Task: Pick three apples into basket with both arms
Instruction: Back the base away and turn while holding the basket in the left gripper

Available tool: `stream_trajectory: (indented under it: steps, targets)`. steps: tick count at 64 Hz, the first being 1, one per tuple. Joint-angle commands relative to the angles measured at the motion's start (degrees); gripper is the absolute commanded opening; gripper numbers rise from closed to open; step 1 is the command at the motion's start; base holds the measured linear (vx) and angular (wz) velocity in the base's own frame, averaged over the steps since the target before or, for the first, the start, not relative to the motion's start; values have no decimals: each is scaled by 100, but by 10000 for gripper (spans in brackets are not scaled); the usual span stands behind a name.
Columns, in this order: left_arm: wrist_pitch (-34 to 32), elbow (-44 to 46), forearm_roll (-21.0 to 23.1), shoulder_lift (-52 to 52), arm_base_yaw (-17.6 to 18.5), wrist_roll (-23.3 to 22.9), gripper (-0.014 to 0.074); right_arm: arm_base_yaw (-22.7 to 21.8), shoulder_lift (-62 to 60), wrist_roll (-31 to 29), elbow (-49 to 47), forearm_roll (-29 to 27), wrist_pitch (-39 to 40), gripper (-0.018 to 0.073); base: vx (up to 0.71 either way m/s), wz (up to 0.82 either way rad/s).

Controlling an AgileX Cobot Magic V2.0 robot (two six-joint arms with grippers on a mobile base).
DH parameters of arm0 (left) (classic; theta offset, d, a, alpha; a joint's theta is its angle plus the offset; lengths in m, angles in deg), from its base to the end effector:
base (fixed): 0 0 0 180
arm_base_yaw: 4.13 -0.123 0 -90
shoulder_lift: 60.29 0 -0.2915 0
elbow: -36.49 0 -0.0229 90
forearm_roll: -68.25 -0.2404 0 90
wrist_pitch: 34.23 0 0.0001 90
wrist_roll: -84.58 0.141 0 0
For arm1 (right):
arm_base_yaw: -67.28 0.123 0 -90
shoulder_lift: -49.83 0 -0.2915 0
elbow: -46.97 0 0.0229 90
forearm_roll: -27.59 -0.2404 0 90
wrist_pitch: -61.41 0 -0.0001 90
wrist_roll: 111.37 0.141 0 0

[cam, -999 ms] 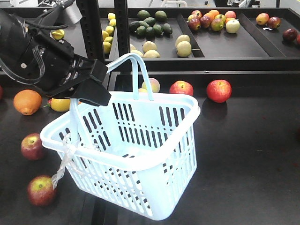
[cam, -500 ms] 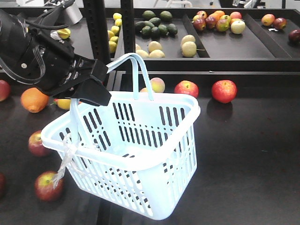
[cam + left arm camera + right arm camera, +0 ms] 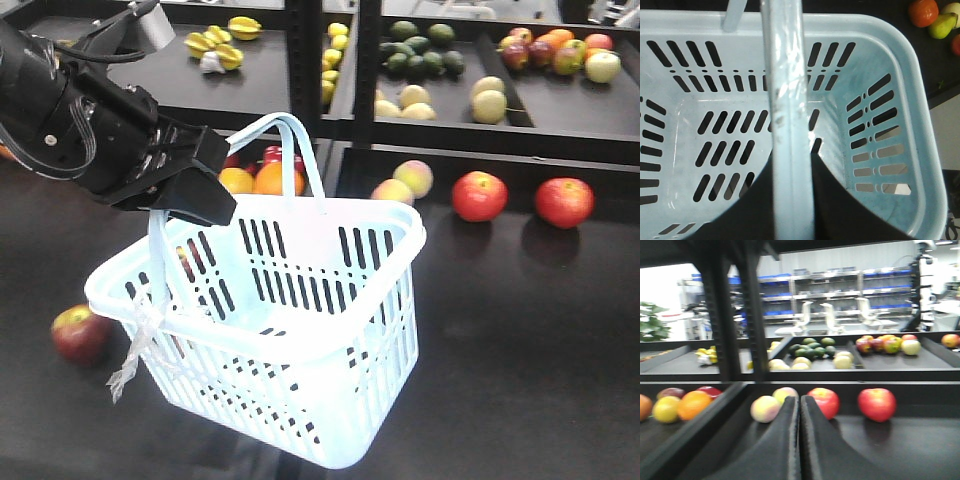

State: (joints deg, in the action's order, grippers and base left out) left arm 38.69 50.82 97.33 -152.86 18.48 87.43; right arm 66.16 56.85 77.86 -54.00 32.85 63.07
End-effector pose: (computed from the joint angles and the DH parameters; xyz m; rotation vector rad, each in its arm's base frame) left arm 0.2593 -0.1790 0.3787 0.5473 2.5710 -0.8087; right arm 0.0893 -0.0014 0.2117 0.0633 1.4718 0.0424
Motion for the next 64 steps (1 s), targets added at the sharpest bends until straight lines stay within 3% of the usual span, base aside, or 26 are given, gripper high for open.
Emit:
stream_trajectory:
  steps: [1,64]
  targets:
    - [-135,139,297,249,38,-48,-8,-27,-62,-33,81,54,466,-4,-10,40]
    - [-135,139,297,249,38,-48,-8,-27,-62,-33,81,54,466,-4,-13,49]
